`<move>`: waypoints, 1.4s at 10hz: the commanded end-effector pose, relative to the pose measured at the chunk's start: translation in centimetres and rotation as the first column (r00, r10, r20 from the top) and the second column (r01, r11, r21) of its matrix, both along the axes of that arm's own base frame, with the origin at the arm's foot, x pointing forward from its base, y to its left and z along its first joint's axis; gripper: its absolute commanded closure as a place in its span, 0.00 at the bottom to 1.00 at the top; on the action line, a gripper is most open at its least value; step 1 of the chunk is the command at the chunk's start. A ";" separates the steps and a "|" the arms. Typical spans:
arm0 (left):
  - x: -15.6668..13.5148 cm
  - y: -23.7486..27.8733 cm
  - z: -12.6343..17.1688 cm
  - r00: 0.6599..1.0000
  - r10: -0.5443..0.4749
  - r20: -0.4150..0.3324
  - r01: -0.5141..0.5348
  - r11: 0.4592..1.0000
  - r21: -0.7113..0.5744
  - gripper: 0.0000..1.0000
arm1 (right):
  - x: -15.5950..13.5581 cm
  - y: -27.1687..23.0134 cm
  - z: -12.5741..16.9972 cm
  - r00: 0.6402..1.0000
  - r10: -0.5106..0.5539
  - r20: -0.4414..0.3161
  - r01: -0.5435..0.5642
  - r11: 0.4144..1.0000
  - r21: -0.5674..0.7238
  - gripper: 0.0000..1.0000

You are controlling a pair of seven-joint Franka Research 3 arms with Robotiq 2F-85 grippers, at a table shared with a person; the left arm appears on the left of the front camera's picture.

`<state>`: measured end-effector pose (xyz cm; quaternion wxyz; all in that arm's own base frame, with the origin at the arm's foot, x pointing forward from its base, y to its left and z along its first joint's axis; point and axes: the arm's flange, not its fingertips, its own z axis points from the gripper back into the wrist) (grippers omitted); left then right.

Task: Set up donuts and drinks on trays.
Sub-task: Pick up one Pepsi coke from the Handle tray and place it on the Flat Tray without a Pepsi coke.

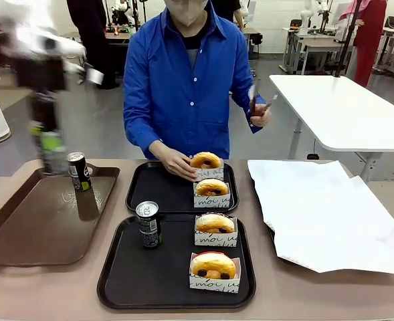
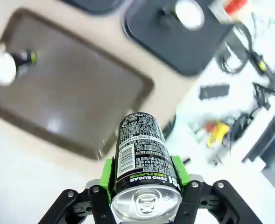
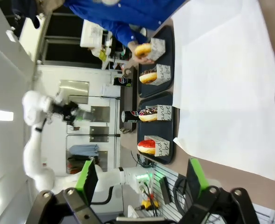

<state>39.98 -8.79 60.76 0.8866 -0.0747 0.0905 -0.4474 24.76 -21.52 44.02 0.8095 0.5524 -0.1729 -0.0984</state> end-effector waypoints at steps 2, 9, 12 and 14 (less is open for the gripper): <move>-3.3 4.2 1.5 0.997 -0.008 0.077 0.011 0.999 -0.036 0.41 | 0.1 0.0 0.2 1.000 -0.001 0.031 0.000 1.000 0.020 0.00; -5.6 5.5 3.7 0.998 -0.001 0.057 0.004 0.999 -0.051 0.41 | 0.1 0.0 0.2 1.000 -0.001 0.031 0.000 1.000 0.020 0.00; -3.2 2.5 1.8 0.994 -0.011 0.106 0.019 0.997 -0.075 0.41 | 0.1 0.0 0.2 1.000 -0.001 0.031 0.000 1.000 0.020 0.00; 3.5 -4.3 -1.4 0.993 -0.018 0.117 0.025 0.998 -0.054 0.41 | 0.1 0.0 0.2 1.000 -0.001 0.031 0.000 1.000 0.020 0.00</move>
